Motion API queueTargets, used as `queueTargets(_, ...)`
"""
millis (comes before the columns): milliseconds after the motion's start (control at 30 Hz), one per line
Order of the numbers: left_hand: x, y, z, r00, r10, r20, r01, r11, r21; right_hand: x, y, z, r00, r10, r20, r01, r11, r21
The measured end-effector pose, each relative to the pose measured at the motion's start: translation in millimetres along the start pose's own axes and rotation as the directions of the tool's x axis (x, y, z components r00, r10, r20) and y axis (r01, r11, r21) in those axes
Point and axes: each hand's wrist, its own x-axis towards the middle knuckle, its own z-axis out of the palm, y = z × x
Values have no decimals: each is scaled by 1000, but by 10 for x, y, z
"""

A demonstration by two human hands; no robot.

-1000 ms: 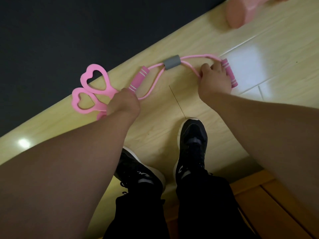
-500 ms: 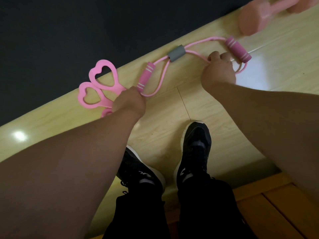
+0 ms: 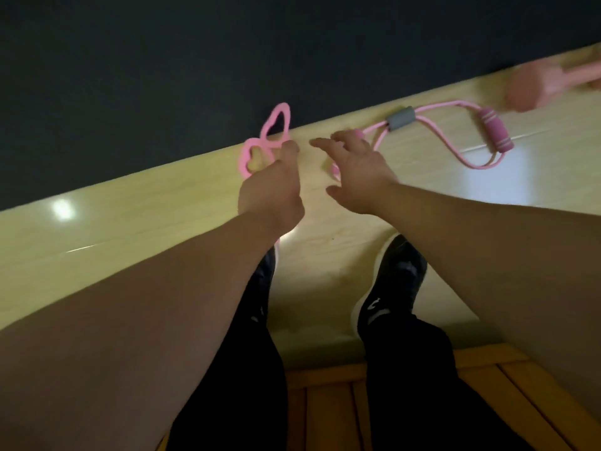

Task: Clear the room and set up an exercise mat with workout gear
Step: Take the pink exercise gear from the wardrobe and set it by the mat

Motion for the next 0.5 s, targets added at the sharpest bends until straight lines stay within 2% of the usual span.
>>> queueTargets(133,-157,-355,-243,969,247,-17,-245,966,80,226,-565,60,995,-70,67,63,993,103)
queueTargets(200,-218,-581,-325,957,289,-15,-286,951,117,298,-769,133,994,-100,44,99,995,25)
queueTargets(267,-270,-879,-412,963,267,-26,-260,954,148,349,-937,205,985,-170,3,169,977,-126)
queueTargets(367,-268,-1247,-493,981,186,-56,-167,954,248,366,-998,202,974,-215,-77,188,945,-269)
queueTargets(500,-238,-1779,-457,997,63,52,-79,912,403,365,-1129,278,976,-212,42,206,853,-480)
